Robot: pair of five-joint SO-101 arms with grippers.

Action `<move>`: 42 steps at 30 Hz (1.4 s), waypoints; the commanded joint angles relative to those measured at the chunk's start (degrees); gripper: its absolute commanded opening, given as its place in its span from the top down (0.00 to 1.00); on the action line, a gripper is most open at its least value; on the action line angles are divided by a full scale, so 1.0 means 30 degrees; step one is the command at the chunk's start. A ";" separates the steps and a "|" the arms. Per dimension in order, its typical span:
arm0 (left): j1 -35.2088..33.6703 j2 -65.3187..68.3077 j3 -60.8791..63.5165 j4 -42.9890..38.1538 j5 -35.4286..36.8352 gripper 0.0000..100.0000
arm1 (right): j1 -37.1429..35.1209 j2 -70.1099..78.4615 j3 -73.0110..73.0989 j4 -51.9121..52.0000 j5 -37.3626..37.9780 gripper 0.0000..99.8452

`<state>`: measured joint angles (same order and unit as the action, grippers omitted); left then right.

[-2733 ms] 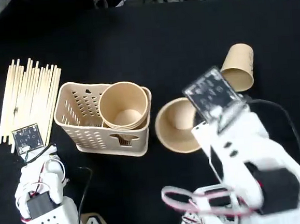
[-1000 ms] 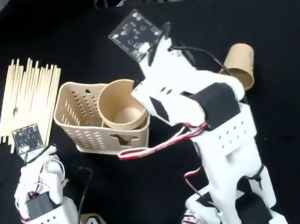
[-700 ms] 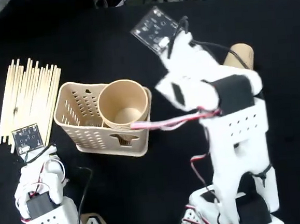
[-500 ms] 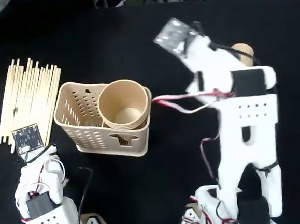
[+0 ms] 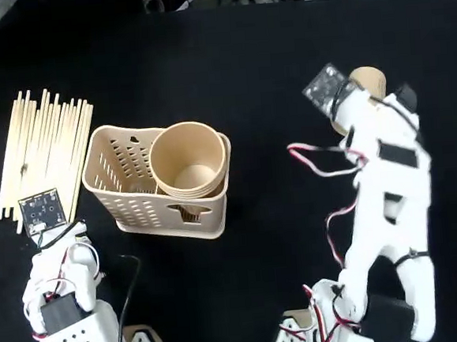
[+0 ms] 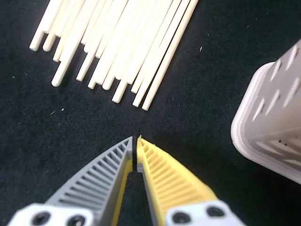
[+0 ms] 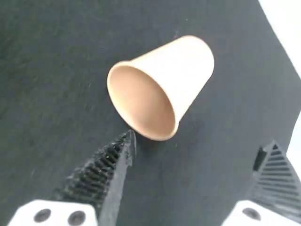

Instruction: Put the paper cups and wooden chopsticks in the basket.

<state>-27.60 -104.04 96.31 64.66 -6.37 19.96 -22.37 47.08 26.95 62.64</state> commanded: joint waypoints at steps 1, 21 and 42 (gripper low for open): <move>-0.0103 -0.0147 0.0337 -0.0322 -0.0176 0.97 | 0.0205 0.0747 0.0982 -0.3692 0.0234 0.60; -0.0073 -0.0147 0.0337 -0.0352 -0.0176 0.97 | 0.1084 0.9714 -0.6491 -0.4835 -0.3311 0.89; -0.0073 -0.0147 0.0337 -0.0352 -0.0176 0.97 | 0.1407 -0.0073 -0.6198 0.3516 -0.6740 0.99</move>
<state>-27.60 -104.04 96.31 64.66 -6.37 24.26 -13.67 31.43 29.93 45.14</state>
